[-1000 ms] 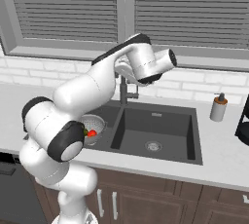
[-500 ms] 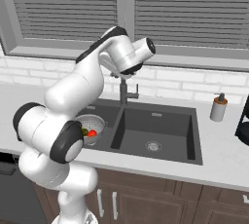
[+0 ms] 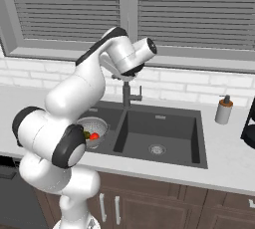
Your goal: Put the colander in the sink, put the apple, kiwi in the colander, and turn on the sink faucet and pour water over the colander.
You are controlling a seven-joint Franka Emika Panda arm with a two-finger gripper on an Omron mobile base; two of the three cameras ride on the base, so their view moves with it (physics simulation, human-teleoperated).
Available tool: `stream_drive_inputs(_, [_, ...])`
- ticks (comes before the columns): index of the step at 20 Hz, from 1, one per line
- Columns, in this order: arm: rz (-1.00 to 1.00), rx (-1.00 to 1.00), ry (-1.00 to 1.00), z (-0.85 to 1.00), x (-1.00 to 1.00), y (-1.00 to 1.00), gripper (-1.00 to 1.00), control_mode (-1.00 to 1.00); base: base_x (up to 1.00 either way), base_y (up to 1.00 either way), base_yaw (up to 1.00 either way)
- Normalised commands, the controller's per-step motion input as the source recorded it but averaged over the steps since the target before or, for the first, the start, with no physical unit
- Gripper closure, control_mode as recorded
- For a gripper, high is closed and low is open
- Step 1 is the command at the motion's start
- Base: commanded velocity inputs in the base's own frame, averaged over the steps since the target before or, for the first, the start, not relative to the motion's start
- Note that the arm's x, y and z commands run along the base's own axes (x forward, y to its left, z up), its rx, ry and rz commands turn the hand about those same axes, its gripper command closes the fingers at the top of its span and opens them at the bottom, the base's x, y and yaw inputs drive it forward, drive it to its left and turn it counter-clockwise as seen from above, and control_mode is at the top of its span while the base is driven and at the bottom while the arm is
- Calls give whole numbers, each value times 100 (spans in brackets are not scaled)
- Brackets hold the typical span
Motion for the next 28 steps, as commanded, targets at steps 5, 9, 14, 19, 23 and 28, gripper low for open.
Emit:
stream_drive_inputs(5, [-1, 20, 0, 6, -5, -72, -100, -100, 0, 0, 0])
stream_drive_inputs(9, [0, 1, 6, -8, 44, -4, -100, -100, 0, 0, 0])
stream_drive_inputs(14, [0, 0, 5, -47, 82, 2, -100, -100, 0, 0, 0])
stream_drive_inputs(19, [0, 0, 2, -25, 54, 0, -100, -100, 0, 0, 0])
stream_drive_inputs(23, [0, 0, 0, 0, 38, 0, -100, -100, 0, 0, 0])
stream_drive_inputs(28, [0, 1, 0, 0, 4, 6, -100, -100, 0, 0, 0])
